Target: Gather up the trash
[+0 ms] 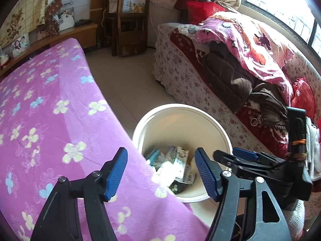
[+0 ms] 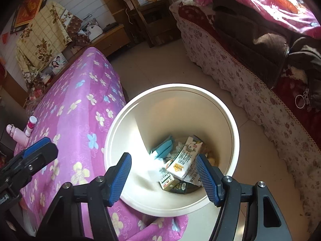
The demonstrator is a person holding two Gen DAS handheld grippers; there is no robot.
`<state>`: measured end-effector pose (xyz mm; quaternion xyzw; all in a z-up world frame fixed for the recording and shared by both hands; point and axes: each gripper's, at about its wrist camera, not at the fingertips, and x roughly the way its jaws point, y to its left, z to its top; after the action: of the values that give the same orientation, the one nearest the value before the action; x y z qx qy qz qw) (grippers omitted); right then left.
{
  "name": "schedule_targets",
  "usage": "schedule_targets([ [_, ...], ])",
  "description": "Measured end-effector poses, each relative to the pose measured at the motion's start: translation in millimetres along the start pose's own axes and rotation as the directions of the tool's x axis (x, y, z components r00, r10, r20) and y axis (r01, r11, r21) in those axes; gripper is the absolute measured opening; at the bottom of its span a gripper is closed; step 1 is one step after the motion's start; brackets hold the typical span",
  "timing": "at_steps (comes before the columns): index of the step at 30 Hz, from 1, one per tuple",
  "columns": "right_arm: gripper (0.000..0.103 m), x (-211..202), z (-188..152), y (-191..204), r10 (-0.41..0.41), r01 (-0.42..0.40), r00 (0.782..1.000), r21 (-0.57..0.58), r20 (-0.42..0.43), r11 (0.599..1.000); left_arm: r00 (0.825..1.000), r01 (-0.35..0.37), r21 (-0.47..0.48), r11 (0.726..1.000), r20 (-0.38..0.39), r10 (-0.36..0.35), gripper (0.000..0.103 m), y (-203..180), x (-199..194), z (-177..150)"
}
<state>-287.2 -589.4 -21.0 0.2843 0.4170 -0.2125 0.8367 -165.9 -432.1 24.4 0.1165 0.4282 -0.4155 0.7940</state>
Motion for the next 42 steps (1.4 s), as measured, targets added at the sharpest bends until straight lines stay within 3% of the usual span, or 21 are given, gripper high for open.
schedule_targets([
  [7, 0.07, -33, -10, 29, -0.005, 0.009, 0.996, -0.048, 0.087, 0.999, 0.99, -0.122, 0.002, 0.993, 0.072, 0.121, 0.07, 14, -27, -9],
  [11, 0.07, -54, -16, 48, -0.027, 0.038, 0.989, -0.076, 0.147, 0.996, 0.981, -0.157, -0.001, 0.988, 0.113, 0.156, 0.07, 22, -48, -14],
  [18, 0.07, -91, -28, 75, -0.022, 0.043, 0.972, -0.086, 0.232, 0.995, 0.961, -0.185, -0.016, 0.983, 0.204, 0.185, 0.07, 28, -90, -21],
  [26, 0.071, -139, -34, 103, -0.044, 0.085, 0.939, -0.107, 0.34, 0.991, 0.934, -0.179, -0.055, 0.982, 0.303, 0.188, 0.07, 36, -139, -25],
  [42, 0.071, -189, -49, 148, -0.044, 0.135, 0.889, -0.169, 0.457, 0.976, 0.88, -0.206, -0.105, 0.973, 0.415, 0.231, 0.07, 48, -194, -37],
])
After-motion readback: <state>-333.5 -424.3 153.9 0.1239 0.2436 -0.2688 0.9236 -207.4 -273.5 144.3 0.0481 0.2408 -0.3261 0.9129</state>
